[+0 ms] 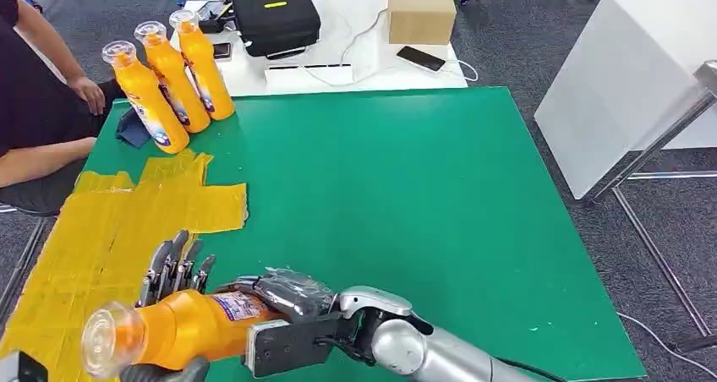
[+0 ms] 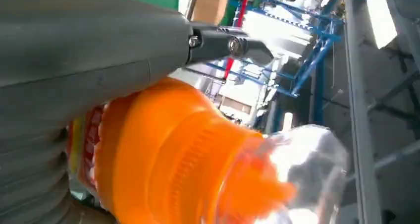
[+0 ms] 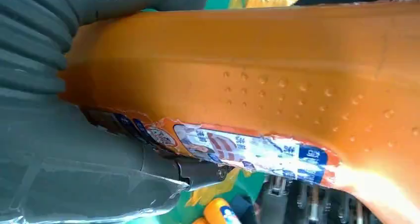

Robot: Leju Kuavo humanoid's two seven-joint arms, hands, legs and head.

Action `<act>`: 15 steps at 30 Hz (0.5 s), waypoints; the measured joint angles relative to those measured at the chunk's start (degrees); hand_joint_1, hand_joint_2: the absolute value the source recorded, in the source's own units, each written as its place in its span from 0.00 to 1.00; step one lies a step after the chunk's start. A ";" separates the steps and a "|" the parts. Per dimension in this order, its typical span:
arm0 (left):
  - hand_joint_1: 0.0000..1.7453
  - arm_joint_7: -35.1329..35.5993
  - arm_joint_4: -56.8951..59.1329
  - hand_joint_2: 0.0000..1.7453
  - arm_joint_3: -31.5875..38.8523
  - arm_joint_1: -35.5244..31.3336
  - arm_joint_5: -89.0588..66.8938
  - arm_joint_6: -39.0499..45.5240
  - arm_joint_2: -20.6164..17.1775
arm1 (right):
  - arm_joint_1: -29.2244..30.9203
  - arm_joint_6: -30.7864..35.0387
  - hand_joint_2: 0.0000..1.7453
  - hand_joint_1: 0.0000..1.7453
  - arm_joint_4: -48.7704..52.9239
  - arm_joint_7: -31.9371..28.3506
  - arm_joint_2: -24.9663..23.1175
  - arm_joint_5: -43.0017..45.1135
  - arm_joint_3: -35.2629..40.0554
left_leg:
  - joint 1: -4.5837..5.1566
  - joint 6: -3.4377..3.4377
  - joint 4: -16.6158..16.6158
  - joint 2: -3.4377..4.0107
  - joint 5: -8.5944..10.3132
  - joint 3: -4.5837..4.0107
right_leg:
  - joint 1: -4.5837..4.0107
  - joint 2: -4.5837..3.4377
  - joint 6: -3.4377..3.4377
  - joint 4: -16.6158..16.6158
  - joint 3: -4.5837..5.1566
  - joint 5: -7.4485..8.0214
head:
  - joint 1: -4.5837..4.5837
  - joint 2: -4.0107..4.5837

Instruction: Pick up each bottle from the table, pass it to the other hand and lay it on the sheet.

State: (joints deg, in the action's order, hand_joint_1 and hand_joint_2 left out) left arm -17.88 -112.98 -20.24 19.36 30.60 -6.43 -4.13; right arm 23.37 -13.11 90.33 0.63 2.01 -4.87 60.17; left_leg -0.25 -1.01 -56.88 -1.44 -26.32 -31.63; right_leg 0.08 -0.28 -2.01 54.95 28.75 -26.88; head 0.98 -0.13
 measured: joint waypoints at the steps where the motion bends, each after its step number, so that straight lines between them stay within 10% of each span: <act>1: 0.00 0.00 0.17 1.00 -0.13 -0.17 -0.15 -0.02 0.00 | 0.27 0.00 1.00 1.00 -0.26 0.17 -0.39 0.56 0.13 | 0.00 0.00 0.00 0.00 0.00 0.00 | 0.00 0.00 0.00 0.00 0.00 0.00 | 0.00 0.00; 2: 0.24 0.00 0.28 1.00 -0.35 -0.30 -0.28 0.00 0.00 | 0.48 0.00 1.00 1.00 -0.52 0.30 -0.70 0.98 0.24 | 0.00 0.00 0.00 0.00 0.00 -0.01 | 0.00 0.00 0.00 0.00 0.00 0.00 | 0.00 0.00; 3: 1.00 0.00 0.50 1.00 -0.44 -0.46 -0.37 0.09 0.00 | 0.70 0.00 1.00 1.00 -0.70 0.46 -0.92 1.33 0.35 | 0.00 0.00 0.00 0.01 0.00 -0.01 | 0.00 0.00 0.00 0.00 0.01 0.00 | 0.00 0.00; 15: 1.00 -1.07 2.40 1.00 -0.46 -1.75 0.33 -0.94 0.00 | 2.04 0.17 1.00 1.00 -2.29 0.59 -1.09 3.25 1.33 | 0.00 0.00 0.00 0.01 0.00 -0.01 | 0.00 0.00 0.00 0.00 0.03 0.00 | 0.00 0.00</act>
State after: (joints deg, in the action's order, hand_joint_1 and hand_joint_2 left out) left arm -18.95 -110.57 -20.70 17.61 30.93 -7.37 -4.13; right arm 25.41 -12.94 88.04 1.22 0.92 -1.62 61.51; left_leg -0.25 -1.01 -56.88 -1.43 -26.32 -31.64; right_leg 0.08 -0.28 -2.01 54.95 28.77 -26.88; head 0.98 -0.13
